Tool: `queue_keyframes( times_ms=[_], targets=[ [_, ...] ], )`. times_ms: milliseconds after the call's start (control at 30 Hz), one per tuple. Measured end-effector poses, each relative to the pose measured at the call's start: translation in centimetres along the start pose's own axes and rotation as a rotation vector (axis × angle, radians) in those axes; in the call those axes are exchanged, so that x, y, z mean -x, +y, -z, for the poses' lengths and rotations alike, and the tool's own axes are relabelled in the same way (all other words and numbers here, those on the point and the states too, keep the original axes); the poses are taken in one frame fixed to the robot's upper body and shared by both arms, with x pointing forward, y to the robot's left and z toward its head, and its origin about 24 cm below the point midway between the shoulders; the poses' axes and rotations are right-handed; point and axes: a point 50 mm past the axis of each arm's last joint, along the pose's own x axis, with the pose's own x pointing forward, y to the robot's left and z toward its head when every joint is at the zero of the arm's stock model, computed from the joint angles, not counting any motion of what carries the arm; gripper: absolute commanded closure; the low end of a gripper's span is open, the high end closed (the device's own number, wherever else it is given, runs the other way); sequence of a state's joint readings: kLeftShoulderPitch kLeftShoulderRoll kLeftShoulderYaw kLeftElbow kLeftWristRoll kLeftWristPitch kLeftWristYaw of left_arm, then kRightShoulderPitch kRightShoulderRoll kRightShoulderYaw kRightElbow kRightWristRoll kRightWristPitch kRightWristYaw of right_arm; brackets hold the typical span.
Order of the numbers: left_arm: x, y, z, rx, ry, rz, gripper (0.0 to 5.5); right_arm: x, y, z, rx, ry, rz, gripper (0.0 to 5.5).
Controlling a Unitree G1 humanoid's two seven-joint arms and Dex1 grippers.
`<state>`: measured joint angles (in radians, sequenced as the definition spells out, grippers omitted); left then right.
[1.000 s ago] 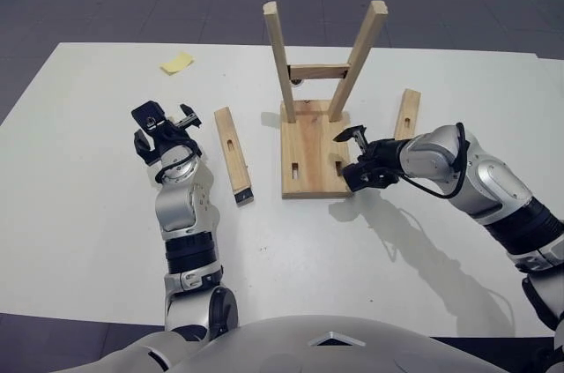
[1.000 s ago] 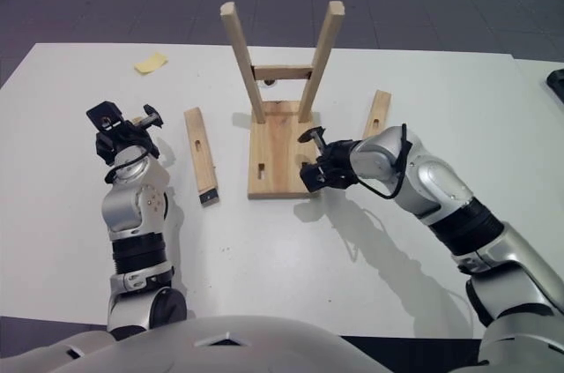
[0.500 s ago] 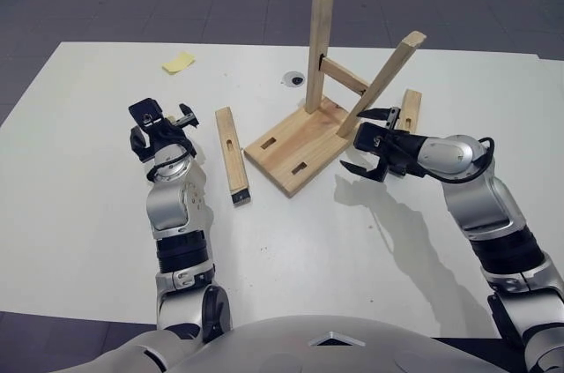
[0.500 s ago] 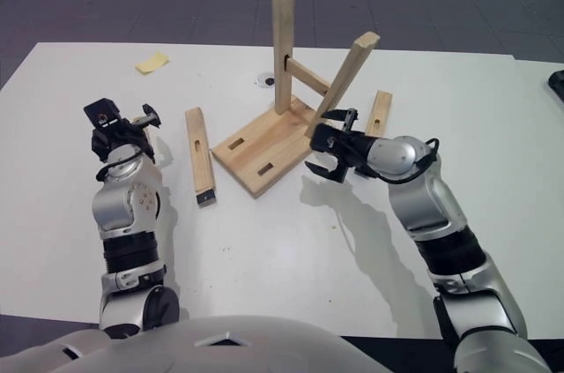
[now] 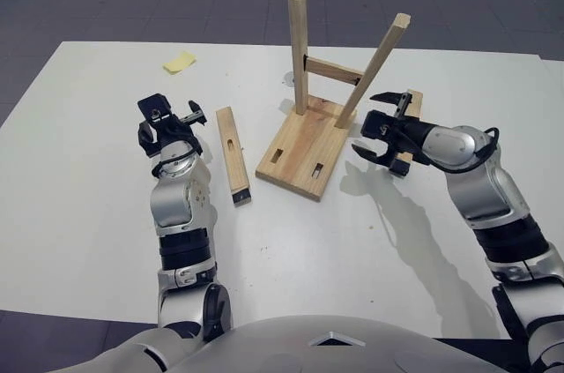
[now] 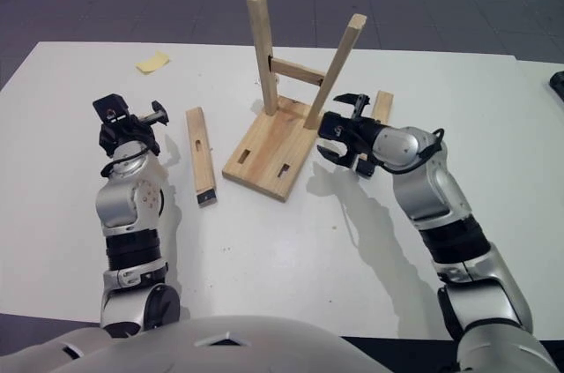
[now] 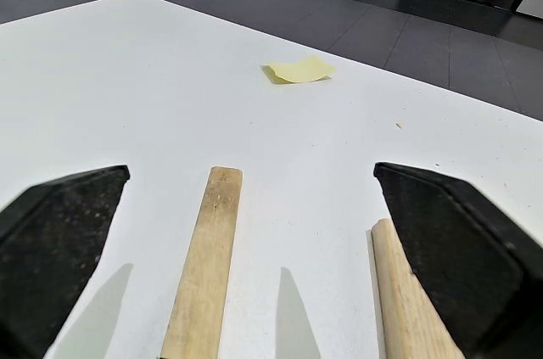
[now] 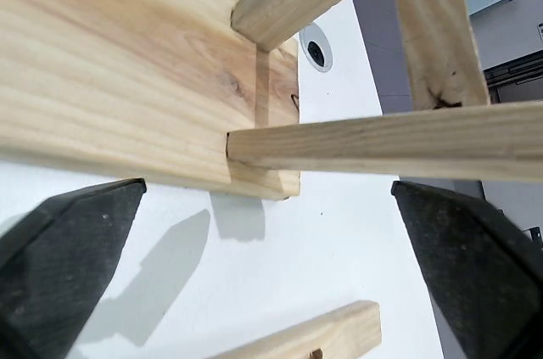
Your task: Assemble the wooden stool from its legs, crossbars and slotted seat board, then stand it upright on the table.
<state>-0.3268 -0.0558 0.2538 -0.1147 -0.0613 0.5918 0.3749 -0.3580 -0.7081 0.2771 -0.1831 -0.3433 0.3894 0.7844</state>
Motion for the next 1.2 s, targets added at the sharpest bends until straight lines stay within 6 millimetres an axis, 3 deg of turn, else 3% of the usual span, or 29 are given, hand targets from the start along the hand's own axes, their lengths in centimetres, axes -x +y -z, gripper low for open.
queue_keyframes(
  times_ms=[133, 300, 533, 800, 1033, 1200],
  targets=[
    [-0.1, 0.9, -0.2, -0.035, -0.012, 0.013, 0.11, 0.9, -1.0, 0.4, -0.060, -0.008, 0.050, 0.10],
    [-1.8, 4.7, -0.6, -0.217, 0.009, 0.028, 0.11, 3.0, -1.9, -0.5, -0.396, -0.177, 0.153, 0.10],
    [-3.7, 4.7, 3.3, -0.345, 0.219, 0.207, 0.11, 2.7, -0.6, -2.5, -0.594, -0.292, 0.176, 0.10],
    [-5.3, 6.7, 2.9, -0.225, 0.357, 0.269, 1.24, 2.6, -0.1, -3.7, -0.695, -0.348, 0.211, 0.10],
    [-5.6, 8.5, 2.1, -0.293, 0.443, 0.346, 2.39, 2.9, -0.4, -3.9, -0.776, -0.390, 0.264, 0.10],
    [-5.5, 8.4, 2.0, -0.355, 0.467, 0.418, 3.20, 2.8, -0.4, -4.1, -0.804, -0.401, 0.286, 0.10]
  ],
)
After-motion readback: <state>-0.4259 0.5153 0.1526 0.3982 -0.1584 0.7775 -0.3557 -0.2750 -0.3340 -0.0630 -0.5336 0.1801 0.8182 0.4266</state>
